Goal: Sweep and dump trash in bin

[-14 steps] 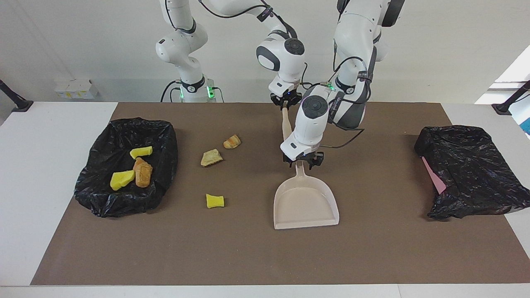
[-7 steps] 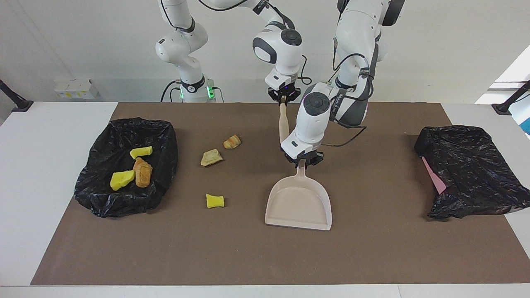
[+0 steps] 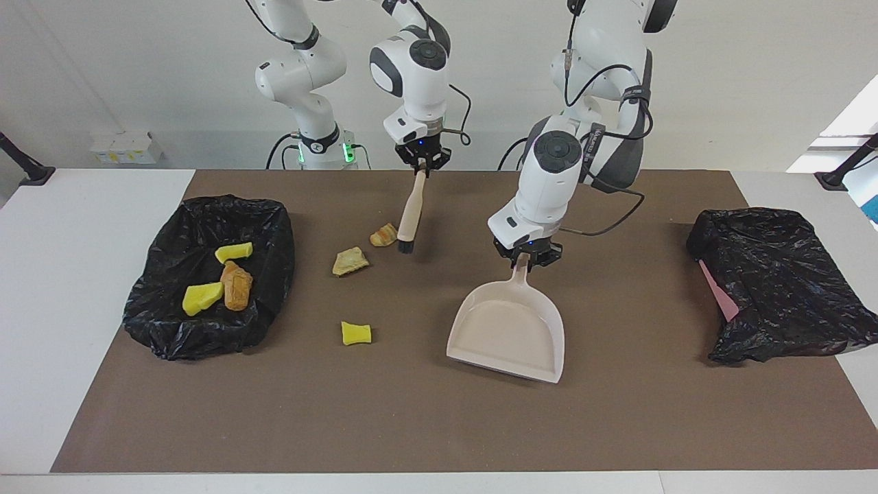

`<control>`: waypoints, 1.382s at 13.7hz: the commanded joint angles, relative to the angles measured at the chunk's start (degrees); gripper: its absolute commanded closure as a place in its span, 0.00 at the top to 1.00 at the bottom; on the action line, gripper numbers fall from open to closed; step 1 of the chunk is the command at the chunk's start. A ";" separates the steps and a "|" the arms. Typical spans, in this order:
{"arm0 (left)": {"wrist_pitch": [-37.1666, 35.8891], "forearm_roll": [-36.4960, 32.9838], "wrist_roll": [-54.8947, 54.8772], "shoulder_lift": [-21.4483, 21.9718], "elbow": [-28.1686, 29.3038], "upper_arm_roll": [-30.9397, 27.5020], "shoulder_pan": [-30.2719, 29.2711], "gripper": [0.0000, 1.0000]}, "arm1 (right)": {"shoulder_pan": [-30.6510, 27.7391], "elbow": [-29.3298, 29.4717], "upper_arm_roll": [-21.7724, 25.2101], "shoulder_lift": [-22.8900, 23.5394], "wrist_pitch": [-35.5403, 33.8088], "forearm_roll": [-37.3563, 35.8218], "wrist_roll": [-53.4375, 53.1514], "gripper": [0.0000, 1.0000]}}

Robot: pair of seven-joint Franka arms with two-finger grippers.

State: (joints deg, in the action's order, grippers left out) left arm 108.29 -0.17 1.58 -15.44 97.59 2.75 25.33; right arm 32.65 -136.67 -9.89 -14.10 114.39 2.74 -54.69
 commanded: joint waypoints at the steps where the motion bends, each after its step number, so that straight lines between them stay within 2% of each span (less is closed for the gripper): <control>1: -7.54 -0.09 -13.56 3.04 0.58 0.15 -1.86 0.00 | -5.56 -1.59 -0.48 -2.51 -2.67 -5.18 -0.24 0.00; 2: -10.09 -0.18 -18.32 4.09 1.02 0.15 -1.95 0.00 | -8.02 -1.59 -0.56 -2.60 -2.85 -5.63 0.63 0.00; 5: -10.82 -1.93 -32.92 5.94 3.56 0.15 -2.83 0.00 | -13.29 -3.25 -0.65 -2.60 -2.85 -5.64 6.42 0.00; 7: -8.55 -6.92 -40.12 7.26 6.19 0.24 -2.13 0.00 | -16.38 -5.79 -0.65 -3.73 -2.15 -5.64 10.73 0.00; 9: -5.04 -7.21 -44.80 9.10 9.61 0.50 -1.86 0.00 | -18.05 -7.46 -0.56 -3.83 -1.80 -5.64 13.37 0.00; 14: 7.62 -7.21 -47.81 17.35 24.73 0.59 3.93 0.00 | -21.31 -8.97 -0.65 -4.53 -4.42 -5.64 21.11 0.00; 19: 9.57 -7.21 -46.06 17.90 28.35 0.68 9.99 0.00 | -20.44 -9.14 -0.74 -4.89 -6.19 -3.36 21.12 0.00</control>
State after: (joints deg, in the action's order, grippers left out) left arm 115.92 -6.12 -45.38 0.38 123.02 4.31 32.83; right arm 12.46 -144.55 -10.27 -17.03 108.74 -1.94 -34.85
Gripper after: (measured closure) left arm 0.674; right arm 0.740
